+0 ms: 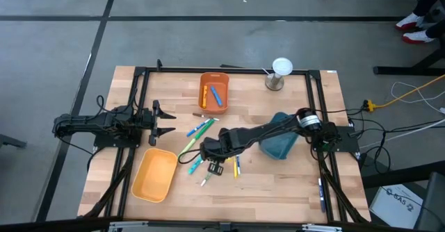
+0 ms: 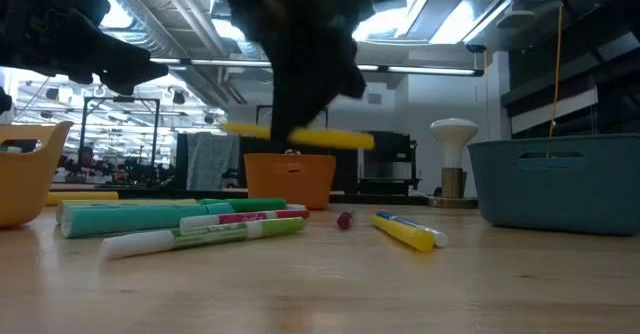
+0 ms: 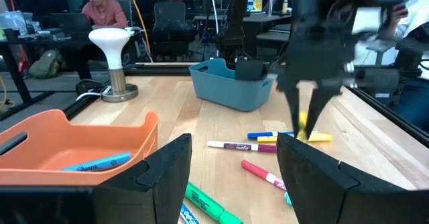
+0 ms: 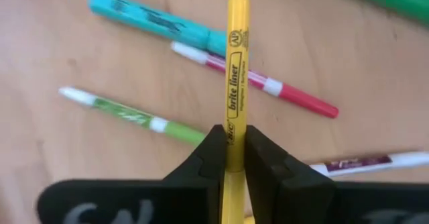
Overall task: Pick & Place Markers
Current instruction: Put the left yellow pen into the blue bin
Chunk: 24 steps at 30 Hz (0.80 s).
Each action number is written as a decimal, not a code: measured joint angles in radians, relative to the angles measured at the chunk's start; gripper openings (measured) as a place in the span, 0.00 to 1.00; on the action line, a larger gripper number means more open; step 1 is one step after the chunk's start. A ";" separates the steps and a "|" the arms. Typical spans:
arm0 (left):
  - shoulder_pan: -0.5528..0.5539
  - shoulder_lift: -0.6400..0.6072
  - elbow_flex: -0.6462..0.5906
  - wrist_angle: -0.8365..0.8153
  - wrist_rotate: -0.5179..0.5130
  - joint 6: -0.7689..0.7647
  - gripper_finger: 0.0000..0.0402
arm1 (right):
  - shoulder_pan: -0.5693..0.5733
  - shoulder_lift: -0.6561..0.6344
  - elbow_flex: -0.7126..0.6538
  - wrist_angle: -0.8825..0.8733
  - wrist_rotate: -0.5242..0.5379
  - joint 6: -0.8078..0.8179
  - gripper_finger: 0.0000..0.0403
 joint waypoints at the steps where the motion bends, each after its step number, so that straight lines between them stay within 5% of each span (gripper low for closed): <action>1: 0.000 0.000 0.000 0.000 0.000 0.000 0.53 | 0.003 0.000 0.014 -0.007 0.000 -0.014 0.10; 24: 0.000 0.003 0.000 0.000 0.000 0.000 0.53 | 0.109 -0.006 0.226 -0.562 0.116 0.190 0.09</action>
